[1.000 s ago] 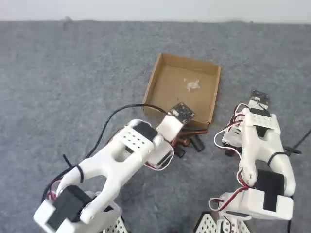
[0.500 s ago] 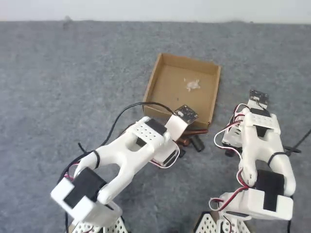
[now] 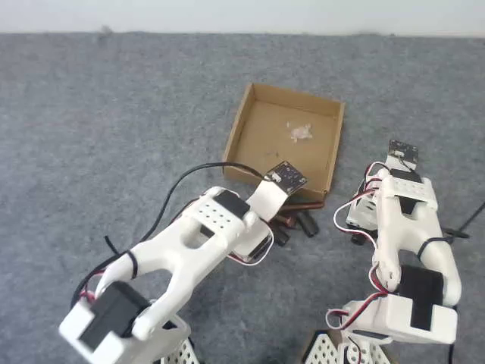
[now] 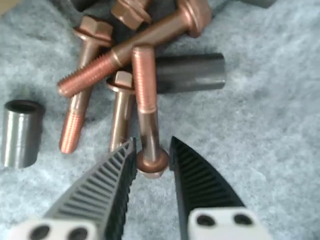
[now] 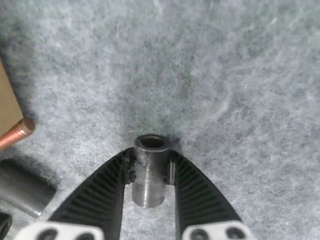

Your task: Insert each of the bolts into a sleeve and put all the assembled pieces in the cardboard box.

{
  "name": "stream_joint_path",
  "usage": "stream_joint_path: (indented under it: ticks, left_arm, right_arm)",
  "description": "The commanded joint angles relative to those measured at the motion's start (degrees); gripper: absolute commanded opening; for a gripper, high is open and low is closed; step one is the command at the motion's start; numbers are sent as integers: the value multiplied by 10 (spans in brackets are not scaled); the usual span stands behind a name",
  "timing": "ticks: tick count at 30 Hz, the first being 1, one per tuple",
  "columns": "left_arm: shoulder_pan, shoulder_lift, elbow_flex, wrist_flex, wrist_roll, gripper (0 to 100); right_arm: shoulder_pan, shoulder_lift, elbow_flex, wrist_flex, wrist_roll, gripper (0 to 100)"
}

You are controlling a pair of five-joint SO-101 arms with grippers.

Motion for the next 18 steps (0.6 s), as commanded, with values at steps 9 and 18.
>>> stream_joint_path:
  ticks: [9, 18]
  left_arm:
    - [103, -50, 40, -9, -41, 118]
    - [146, -117, 103, -34, -105, 119]
  right_arm:
    - [3, -18, -29, -1, 8, 6]
    - [0, 0, -33, -2, 9, 6]
